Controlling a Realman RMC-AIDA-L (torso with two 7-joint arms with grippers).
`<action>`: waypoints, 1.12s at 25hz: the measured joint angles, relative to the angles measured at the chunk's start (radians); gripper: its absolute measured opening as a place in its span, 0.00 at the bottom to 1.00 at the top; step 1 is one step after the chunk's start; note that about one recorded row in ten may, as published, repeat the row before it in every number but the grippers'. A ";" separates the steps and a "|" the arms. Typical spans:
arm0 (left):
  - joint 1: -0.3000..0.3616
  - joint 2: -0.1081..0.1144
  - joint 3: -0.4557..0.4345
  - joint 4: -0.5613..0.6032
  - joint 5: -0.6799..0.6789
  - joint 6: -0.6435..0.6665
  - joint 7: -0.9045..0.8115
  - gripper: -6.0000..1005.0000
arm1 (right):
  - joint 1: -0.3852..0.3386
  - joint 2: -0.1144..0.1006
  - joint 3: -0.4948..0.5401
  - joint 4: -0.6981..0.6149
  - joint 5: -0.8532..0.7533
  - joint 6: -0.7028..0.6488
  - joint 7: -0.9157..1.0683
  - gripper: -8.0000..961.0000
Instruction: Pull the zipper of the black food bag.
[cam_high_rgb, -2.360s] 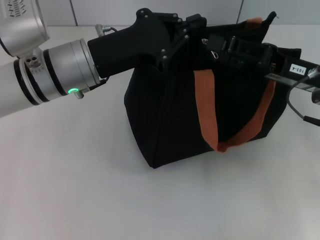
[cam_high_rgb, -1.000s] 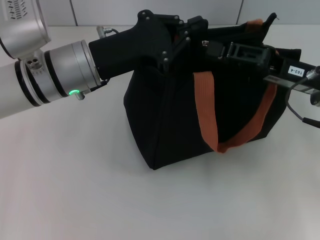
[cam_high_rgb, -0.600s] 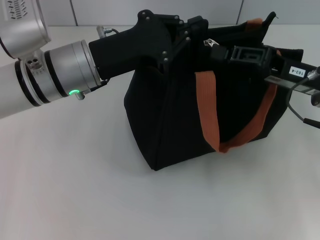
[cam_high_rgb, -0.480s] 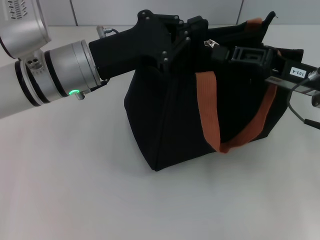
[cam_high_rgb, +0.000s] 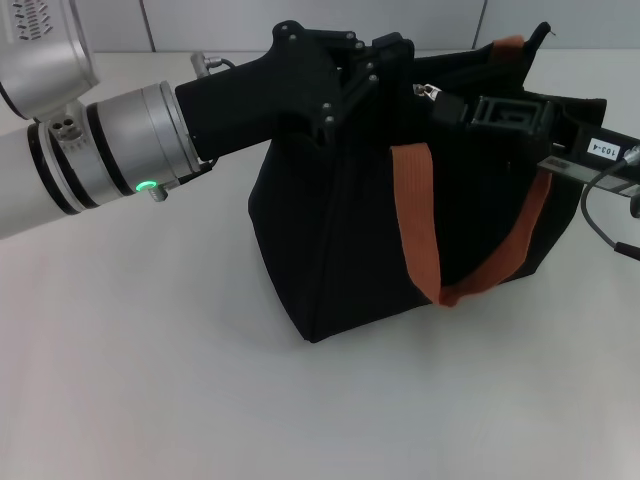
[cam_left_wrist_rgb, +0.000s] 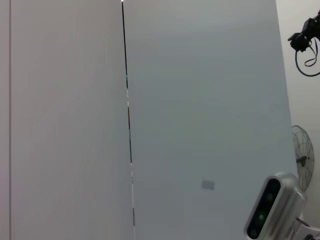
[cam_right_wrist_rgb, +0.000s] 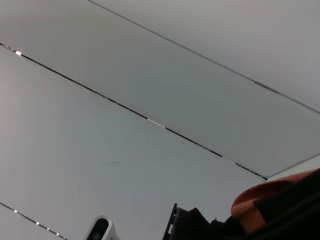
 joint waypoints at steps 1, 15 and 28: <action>0.001 0.000 0.000 0.000 -0.003 0.000 0.000 0.12 | 0.000 0.000 0.000 0.000 0.000 0.000 -0.001 0.01; 0.023 0.001 -0.005 0.008 -0.018 0.023 0.000 0.12 | -0.025 0.000 0.011 0.006 0.000 0.027 -0.004 0.01; 0.035 0.006 -0.012 0.025 -0.019 0.025 0.000 0.12 | -0.073 -0.006 0.076 0.002 -0.003 0.054 -0.006 0.01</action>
